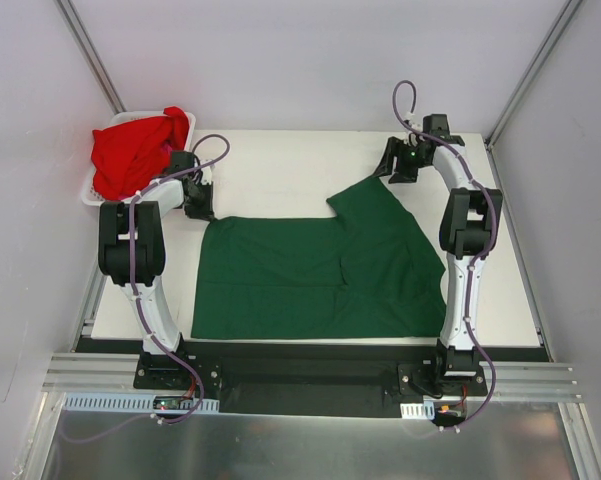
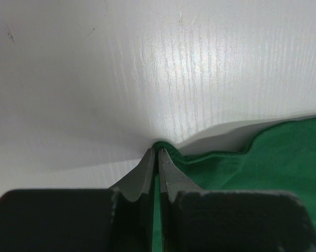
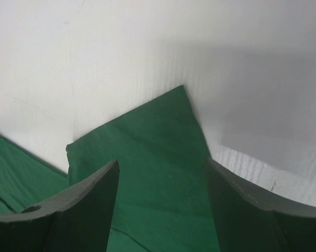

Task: Fold and stack the t-shirts
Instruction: Fold the tshirt

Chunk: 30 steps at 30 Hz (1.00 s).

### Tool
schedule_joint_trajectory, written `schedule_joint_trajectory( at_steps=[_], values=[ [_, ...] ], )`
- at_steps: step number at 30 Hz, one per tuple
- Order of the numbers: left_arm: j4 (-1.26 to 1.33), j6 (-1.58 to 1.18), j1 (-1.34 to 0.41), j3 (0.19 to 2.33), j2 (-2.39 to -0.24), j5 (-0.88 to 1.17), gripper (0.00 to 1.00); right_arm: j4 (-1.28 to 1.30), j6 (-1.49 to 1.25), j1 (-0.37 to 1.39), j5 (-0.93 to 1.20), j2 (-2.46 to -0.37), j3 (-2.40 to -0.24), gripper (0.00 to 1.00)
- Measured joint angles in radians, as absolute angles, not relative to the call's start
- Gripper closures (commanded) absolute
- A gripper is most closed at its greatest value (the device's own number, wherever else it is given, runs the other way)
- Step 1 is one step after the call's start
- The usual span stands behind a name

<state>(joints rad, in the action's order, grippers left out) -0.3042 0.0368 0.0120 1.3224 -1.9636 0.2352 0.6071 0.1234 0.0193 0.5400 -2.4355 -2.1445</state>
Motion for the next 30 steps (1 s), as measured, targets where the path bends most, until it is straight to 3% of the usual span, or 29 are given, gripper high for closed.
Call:
schedule_joint_trajectory(
  at_steps=[14,30],
  values=[
    [-0.306,0.035,0.012,1.322,-1.963,0.253,1.00,0.670,0.150,0.015,0.689,-2.521,-2.229,0.31],
    [-0.306,0.032,0.012,1.322,-1.963,0.254,1.00,0.626,0.065,0.007,0.653,-2.535,-2.227,0.29]
  ],
)
